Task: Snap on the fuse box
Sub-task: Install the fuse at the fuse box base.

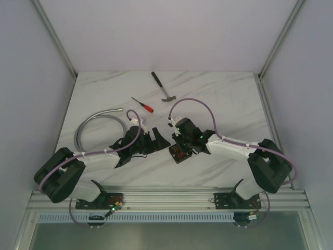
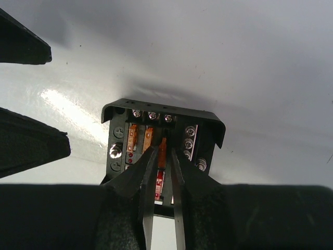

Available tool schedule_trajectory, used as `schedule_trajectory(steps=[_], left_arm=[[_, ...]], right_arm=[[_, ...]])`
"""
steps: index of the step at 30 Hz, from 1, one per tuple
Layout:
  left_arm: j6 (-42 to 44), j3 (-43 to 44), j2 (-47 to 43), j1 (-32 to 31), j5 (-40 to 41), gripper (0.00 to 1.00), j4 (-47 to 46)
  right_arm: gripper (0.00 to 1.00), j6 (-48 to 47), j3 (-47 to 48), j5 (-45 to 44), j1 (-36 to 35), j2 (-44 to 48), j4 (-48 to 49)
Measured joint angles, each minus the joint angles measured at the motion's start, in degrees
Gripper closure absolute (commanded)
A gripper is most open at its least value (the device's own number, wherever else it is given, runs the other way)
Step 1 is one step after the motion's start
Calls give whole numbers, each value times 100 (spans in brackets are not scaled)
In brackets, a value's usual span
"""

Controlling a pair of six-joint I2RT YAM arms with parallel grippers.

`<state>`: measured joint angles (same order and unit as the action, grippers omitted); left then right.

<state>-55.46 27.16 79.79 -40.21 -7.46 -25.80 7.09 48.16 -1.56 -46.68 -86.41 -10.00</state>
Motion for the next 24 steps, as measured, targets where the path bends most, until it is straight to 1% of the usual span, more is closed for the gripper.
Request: schedule_trajectory(steps=[12, 24], left_arm=[[0, 0, 0, 0, 0, 0, 0], [0, 0, 0, 0, 0, 0, 0]], right_arm=[[93, -2, 101, -2, 0, -7, -109], [96, -44, 452, -4, 0, -337, -282]])
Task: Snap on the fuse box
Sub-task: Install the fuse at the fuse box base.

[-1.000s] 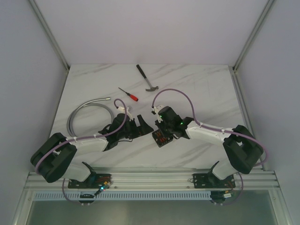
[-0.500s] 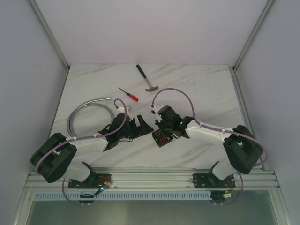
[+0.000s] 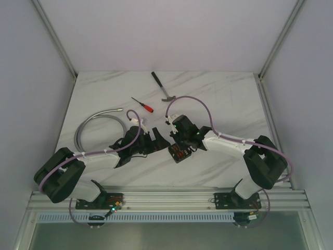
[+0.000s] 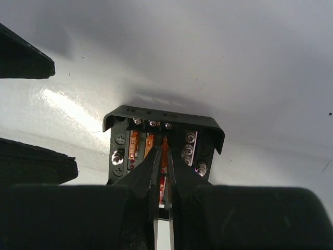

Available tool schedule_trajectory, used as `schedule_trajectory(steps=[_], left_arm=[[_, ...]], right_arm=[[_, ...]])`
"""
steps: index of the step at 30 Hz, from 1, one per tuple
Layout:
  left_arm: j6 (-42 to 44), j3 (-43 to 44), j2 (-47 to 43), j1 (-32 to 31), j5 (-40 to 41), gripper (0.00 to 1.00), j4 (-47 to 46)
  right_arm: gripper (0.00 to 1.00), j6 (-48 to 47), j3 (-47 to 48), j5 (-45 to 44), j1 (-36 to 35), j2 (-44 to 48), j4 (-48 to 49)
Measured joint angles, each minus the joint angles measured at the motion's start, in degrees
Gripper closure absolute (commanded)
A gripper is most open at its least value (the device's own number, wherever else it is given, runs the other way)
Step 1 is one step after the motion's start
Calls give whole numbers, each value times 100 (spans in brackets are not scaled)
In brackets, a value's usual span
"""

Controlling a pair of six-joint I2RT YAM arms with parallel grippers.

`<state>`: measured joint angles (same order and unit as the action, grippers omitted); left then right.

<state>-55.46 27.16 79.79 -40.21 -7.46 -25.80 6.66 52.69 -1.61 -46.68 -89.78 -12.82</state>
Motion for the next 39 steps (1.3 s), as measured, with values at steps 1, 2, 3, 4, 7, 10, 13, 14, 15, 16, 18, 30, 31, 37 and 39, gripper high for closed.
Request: schedule_trajectory(steps=[1, 2, 3, 4, 7, 10, 13, 14, 15, 16, 18, 30, 31, 37, 39], left_arm=[[0, 2, 0, 0, -2, 0, 0], [0, 2, 0, 0, 0, 0, 0], [0, 2, 0, 0, -2, 0, 0], [0, 0, 0, 0, -2, 0, 0], [0, 0, 0, 0, -2, 0, 0], [0, 0, 0, 0, 0, 0, 0], [0, 0, 0, 0, 0, 0, 0], [0, 0, 0, 0, 0, 0, 0], [0, 0, 0, 0, 0, 0, 0], [0, 0, 0, 0, 0, 0, 0], [0, 0, 0, 0, 0, 0, 0], [0, 0, 0, -4, 0, 0, 0], [0, 0, 0, -4, 0, 0, 0], [0, 0, 0, -4, 0, 0, 2], [0, 2, 0, -4, 0, 0, 2]], right_arm=[[96, -4, 0, 0, 0, 2, -9], [96, -7, 2, 0, 0, 2, -13], [96, -9, 4, 0, 0, 2, -20], [96, -9, 9, -2, 0, 4, -28], [96, -35, 35, -15, 0, 4, -131], [96, -52, 39, -20, -4, 4, -260], [96, -55, 50, -20, -4, 4, -323], [96, -55, 52, -22, -4, 4, -330], [95, -55, 52, -22, -4, 4, -337], [96, -55, 52, -24, -4, 4, -339], [95, -55, 52, -26, -4, 4, -339], [98, -52, 52, -59, -20, -105, -199], [98, -52, 52, -66, -20, -116, -184], [98, -42, 9, -122, -22, -94, -129], [97, -22, -57, -122, -22, -55, -76]])
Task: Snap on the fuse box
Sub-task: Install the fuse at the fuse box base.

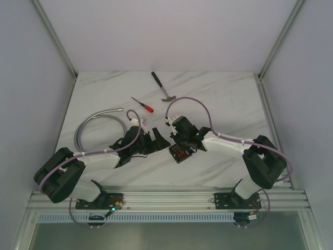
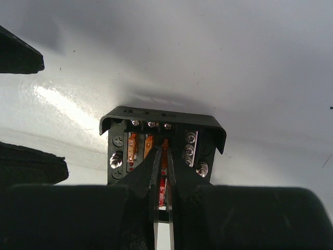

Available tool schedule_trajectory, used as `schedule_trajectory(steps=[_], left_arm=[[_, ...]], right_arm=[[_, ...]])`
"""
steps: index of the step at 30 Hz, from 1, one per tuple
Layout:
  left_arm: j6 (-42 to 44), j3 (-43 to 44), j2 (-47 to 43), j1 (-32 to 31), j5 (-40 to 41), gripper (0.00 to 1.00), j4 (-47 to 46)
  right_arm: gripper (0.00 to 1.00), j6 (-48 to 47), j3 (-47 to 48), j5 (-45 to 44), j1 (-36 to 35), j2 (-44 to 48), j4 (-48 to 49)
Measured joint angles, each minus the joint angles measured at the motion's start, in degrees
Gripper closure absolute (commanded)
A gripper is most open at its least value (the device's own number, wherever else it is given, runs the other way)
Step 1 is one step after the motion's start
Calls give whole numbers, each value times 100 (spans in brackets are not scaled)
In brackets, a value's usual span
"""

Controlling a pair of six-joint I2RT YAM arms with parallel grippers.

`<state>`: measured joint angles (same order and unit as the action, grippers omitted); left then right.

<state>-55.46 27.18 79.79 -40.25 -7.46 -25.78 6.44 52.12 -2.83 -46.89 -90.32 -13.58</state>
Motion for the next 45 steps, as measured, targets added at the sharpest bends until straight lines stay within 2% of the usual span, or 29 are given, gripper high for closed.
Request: schedule_trajectory(steps=[10, 18, 21, 26, 39, 45], left_arm=[[-2, -2, 0, 0, 9, 0, 9], [0, -15, -144, 0, 205, 0, 177], [0, -15, -192, 0, 232, 0, 190], [0, -17, -208, 0, 238, 0, 212], [2, -20, -208, 0, 236, 0, 271], [2, -20, -208, 2, 234, 0, 273]], right_arm=[[94, 33, 127, 4, 42, -192, 22], [73, -76, 391, 42, 79, -341, -26], [71, -120, 474, 70, 85, -341, -243], [72, -164, 680, 114, 105, -334, -605], [82, -243, 940, 214, 109, -374, -841], [89, -267, 997, 247, 116, -546, -846]])
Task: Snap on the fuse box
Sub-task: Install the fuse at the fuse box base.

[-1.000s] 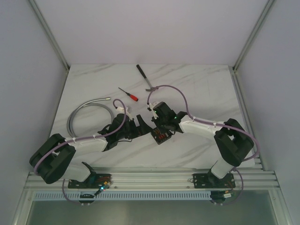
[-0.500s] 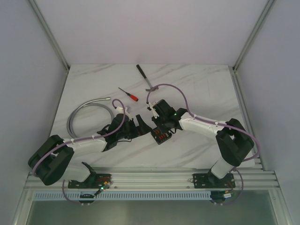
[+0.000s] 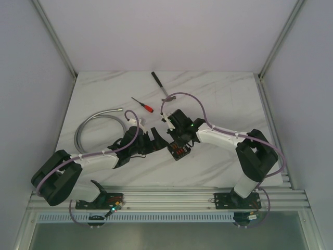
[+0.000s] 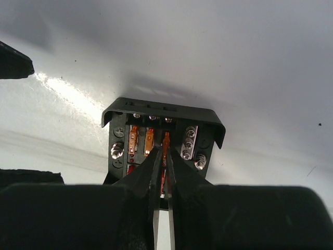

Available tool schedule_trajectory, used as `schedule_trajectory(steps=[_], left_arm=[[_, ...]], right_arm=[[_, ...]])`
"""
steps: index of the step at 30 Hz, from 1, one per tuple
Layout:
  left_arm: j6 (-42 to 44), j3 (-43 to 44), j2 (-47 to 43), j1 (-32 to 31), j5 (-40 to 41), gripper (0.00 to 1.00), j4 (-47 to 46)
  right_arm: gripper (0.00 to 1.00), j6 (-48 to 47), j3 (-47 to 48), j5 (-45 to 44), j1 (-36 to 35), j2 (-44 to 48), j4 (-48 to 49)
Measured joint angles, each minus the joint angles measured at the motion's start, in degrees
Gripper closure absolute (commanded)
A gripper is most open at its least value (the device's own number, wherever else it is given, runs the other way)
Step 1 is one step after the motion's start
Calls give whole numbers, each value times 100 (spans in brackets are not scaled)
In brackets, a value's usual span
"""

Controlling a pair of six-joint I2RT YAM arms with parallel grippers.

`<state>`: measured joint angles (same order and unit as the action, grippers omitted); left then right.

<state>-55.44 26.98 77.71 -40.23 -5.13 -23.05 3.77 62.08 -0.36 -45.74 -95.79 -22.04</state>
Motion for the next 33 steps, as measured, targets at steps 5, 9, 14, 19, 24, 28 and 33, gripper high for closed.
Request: schedule_trajectory(steps=[5, 9, 14, 19, 24, 28, 33], left_arm=[[0, 0, 0, 0, 0, 0, 0], [0, 0, 2, 0, 0, 0, 0], [0, 0, 9, 0, -2, 0, -2], [0, 0, 28, 2, -2, 0, -2], [0, 0, 63, 4, -2, 0, -2], [0, 0, 72, 4, -2, 0, -2], [0, -17, 72, 4, -2, 0, -4]], right_arm=[[99, -20, 76, 20, 24, -72, -76], [100, -44, 116, 37, 26, -107, -127], [100, -79, 328, 52, 26, -273, -354], [100, -109, 516, 79, 26, -446, -492], [100, -151, 669, 127, 24, -597, -546], [100, -146, 861, 162, 24, -789, -595], [100, -116, 1233, 157, 17, -1128, -662]])
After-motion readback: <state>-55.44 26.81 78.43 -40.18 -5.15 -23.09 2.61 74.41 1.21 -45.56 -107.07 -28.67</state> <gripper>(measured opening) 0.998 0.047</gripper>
